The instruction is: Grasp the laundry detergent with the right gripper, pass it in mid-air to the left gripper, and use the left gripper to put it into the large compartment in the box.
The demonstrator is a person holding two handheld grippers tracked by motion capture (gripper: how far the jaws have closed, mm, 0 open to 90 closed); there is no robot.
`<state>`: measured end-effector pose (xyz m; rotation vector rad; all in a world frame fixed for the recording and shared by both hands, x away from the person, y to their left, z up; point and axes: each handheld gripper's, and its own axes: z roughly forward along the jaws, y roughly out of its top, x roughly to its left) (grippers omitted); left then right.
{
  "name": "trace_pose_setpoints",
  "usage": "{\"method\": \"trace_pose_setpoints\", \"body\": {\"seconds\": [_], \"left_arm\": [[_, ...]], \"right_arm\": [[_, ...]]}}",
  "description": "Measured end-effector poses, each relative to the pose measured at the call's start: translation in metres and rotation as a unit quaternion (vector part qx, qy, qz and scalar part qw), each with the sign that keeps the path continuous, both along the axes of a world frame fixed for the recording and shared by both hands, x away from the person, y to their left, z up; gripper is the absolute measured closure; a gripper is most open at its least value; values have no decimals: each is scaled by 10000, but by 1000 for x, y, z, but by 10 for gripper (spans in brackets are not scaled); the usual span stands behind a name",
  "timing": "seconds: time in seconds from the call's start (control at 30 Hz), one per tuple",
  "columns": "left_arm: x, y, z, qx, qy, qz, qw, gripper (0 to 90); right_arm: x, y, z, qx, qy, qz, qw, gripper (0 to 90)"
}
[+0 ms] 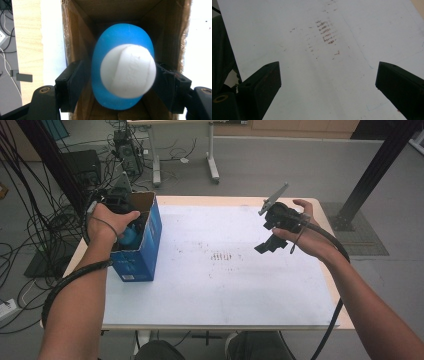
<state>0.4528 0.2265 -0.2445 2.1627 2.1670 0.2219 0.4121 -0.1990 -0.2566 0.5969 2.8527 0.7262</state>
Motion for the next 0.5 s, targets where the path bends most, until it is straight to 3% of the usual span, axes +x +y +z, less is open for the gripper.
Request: {"method": "trace_pose_setpoints", "body": {"seconds": [0.2, 0.5], "left_arm": [[-5, -3, 9, 28, 17, -77, 10000, 275], [-14, -8, 36, -7, -156, -186, 9997, 261]], "right_arm": [[-1, 2, 1, -11, 3, 8, 10000, 62], [-2, 2, 6, -46, -2, 3, 10000, 62]]}}
